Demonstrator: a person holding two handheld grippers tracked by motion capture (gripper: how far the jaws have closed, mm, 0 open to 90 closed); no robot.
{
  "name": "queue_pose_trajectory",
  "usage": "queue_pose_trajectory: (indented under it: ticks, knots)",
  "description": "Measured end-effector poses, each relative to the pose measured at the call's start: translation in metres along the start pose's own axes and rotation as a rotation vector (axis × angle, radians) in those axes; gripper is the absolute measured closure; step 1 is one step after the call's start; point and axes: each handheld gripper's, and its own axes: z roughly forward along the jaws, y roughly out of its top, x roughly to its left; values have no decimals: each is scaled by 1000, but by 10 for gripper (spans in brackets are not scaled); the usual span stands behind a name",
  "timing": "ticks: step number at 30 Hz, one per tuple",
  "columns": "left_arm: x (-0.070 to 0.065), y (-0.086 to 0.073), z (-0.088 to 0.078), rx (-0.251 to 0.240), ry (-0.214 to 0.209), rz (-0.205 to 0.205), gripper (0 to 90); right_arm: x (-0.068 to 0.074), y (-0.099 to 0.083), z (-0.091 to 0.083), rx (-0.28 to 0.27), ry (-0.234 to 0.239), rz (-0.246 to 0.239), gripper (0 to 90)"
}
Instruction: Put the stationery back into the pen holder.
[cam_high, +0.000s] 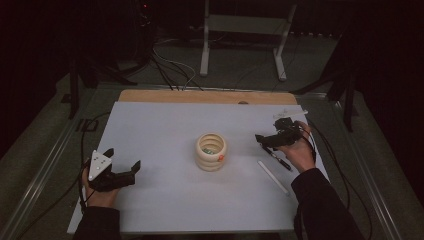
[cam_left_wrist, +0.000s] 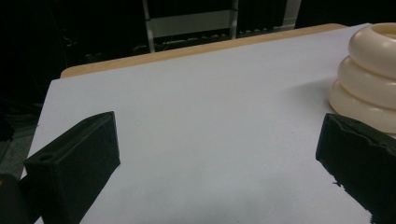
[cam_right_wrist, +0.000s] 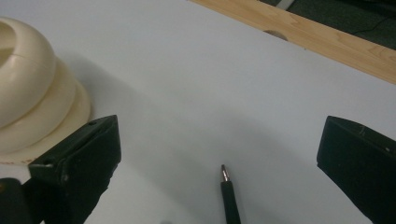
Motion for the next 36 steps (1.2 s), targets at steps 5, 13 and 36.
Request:
queue_pose_trajectory:
  ticks: [5, 13, 36]
  knots:
    - [-2, 0, -1, -2, 1, 5, 1, -2, -2, 3, 12, -3, 3, 0]
    - [-1, 0, 0, 0, 0, 4, 1, -5, -4, 3, 15, -5, 5, 0]
    - [-3, 1, 0, 0, -5, 8, 1, -10, -10, 25, 160, 1, -9, 34]
